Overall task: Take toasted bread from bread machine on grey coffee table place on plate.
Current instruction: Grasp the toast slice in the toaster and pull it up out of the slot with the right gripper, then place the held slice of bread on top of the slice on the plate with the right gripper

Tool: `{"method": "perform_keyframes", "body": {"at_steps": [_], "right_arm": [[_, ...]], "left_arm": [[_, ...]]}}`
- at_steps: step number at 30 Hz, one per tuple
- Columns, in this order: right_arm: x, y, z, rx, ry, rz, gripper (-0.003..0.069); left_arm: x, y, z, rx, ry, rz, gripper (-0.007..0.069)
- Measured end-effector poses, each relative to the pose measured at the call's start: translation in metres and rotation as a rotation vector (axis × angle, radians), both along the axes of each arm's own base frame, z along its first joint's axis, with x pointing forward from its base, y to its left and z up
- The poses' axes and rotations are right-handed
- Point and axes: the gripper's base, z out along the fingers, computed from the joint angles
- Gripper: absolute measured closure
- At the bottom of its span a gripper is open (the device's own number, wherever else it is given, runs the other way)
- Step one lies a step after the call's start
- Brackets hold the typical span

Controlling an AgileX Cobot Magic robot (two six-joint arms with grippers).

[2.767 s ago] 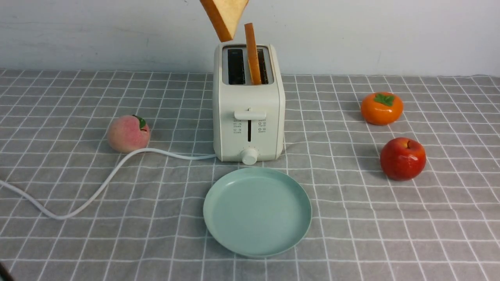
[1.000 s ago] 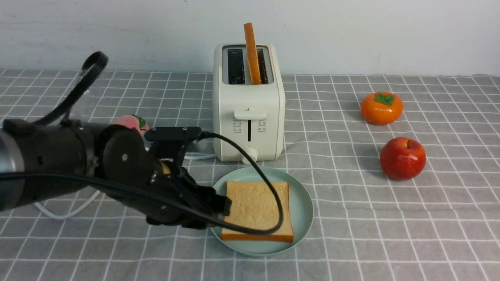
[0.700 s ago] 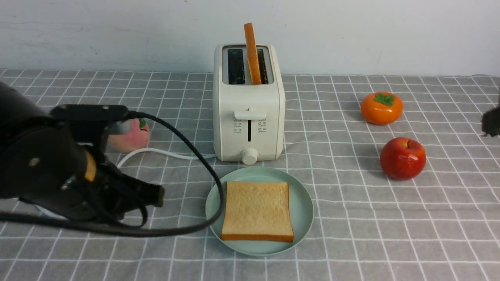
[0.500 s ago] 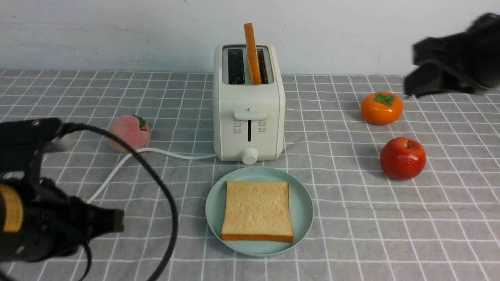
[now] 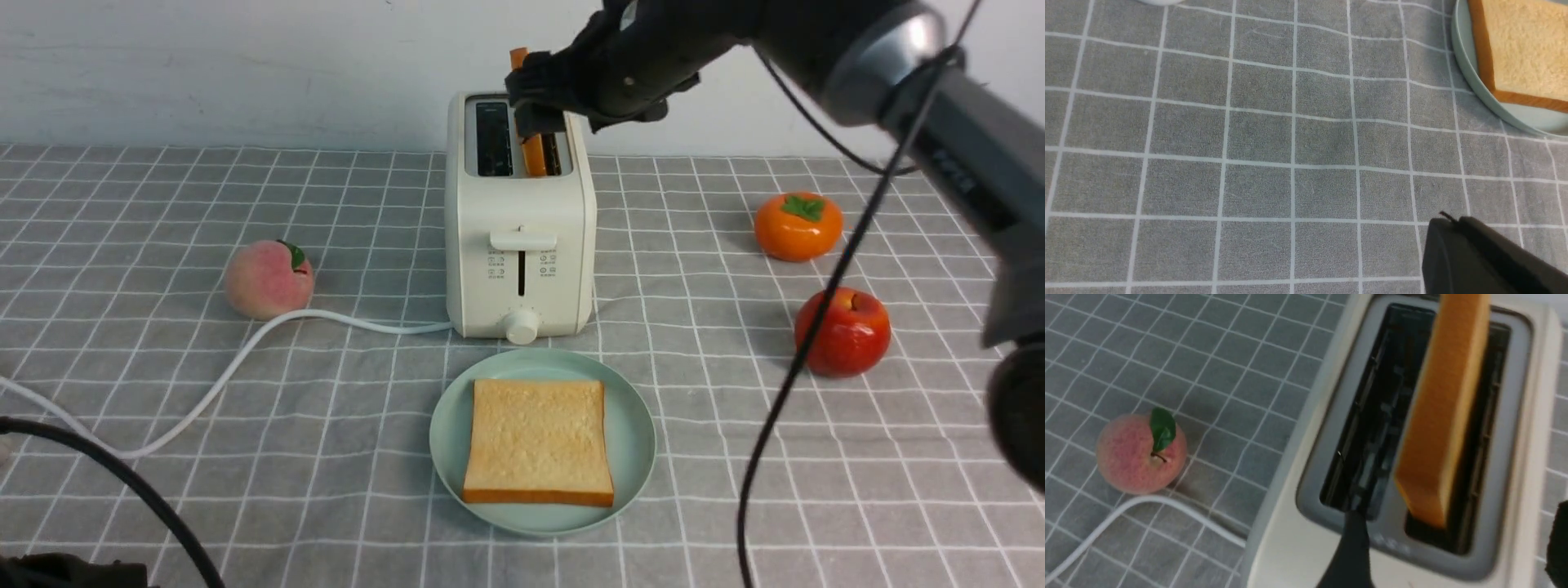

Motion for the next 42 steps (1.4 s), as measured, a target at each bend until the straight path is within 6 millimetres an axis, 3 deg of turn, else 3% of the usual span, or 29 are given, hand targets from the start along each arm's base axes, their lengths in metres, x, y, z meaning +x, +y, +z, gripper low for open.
{"method": "perform_keyframes", "body": {"at_steps": [4, 6, 9, 10, 11, 12, 16, 19, 20, 23, 24, 26, 28, 30, 34, 36, 37, 38, 41, 42], "right_arm": [[0.019, 0.008, -0.025, 0.007, -0.008, -0.024, 0.0074], [0.021, 0.008, -0.026, 0.012, -0.022, -0.03, 0.01], [0.023, 0.008, -0.028, -0.008, -0.035, -0.042, 0.0305], [0.023, 0.008, -0.028, -0.008, -0.035, -0.042, 0.0305], [0.019, 0.005, -0.021, -0.019, -0.029, -0.042, 0.0505], [0.016, 0.004, -0.017, -0.024, -0.022, -0.041, 0.0554], [-0.009, -0.009, 0.033, -0.017, -0.033, -0.035, 0.0545], [-0.046, -0.027, 0.083, -0.036, -0.014, -0.017, 0.0545], [-0.049, -0.028, 0.087, -0.032, -0.023, -0.016, 0.0545], [-0.101, -0.05, 0.151, 0.028, -0.089, 0.017, 0.0545], [-0.103, -0.051, 0.152, 0.034, -0.086, 0.022, 0.0545], [-0.145, -0.066, 0.185, 0.083, -0.114, 0.072, 0.0545], [-0.171, -0.074, 0.193, 0.103, -0.092, 0.107, 0.0545], [-0.196, -0.083, 0.187, 0.1, -0.032, 0.142, 0.0545], [-0.227, -0.093, 0.133, 0.026, 0.169, 0.206, 0.0546], [-0.23, -0.089, 0.093, 0.016, 0.299, 0.246, 0.0546], [-0.23, -0.088, 0.089, 0.016, 0.315, 0.251, 0.0546], [-0.226, -0.08, 0.055, 0.048, 0.405, 0.277, 0.0546], [-0.207, -0.062, 0.0, 0.127, 0.529, 0.322, 0.0546], [-0.207, -0.062, 0.0, 0.139, 0.532, 0.32, 0.0546]], "left_arm": [[-0.001, 0.001, -0.001, 0.006, 0.014, 0.002, 0.0638], [-0.001, 0.001, -0.001, 0.008, 0.018, 0.003, 0.0638], [-0.001, 0.001, -0.002, 0.011, 0.024, 0.004, 0.0638], [-0.001, 0.001, -0.002, 0.011, 0.024, 0.004, 0.0638], [-0.002, 0.001, -0.002, 0.012, 0.026, 0.004, 0.0638], [-0.002, 0.001, -0.002, 0.012, 0.026, 0.004, 0.0638], [-0.002, 0.001, -0.002, 0.013, 0.027, 0.005, 0.0638], [-0.002, 0.001, -0.002, 0.014, 0.027, 0.005, 0.0638], [-0.002, 0.001, -0.002, 0.014, 0.027, 0.005, 0.0638], [-0.002, 0.001, -0.002, 0.017, 0.028, 0.005, 0.0638], [-0.002, 0.001, -0.002, 0.018, 0.027, 0.005, 0.0638], [-0.002, 0.001, -0.002, 0.019, 0.027, 0.005, 0.0638], [-0.002, 0.001, -0.002, 0.019, 0.027, 0.005, 0.0638], [-0.002, 0.002, -0.002, 0.019, 0.027, 0.005, 0.0638], [-0.002, 0.002, -0.002, 0.026, 0.027, 0.004, 0.0638], [-0.002, 0.002, -0.002, 0.027, 0.026, 0.004, 0.0638], [-0.002, 0.002, -0.002, 0.027, 0.026, 0.004, 0.0638], [-0.002, 0.002, -0.002, 0.027, 0.026, 0.004, 0.0638], [-0.002, 0.002, -0.002, 0.029, 0.028, 0.005, 0.0638], [-0.002, 0.002, -0.002, 0.029, 0.028, 0.005, 0.0638]]}}
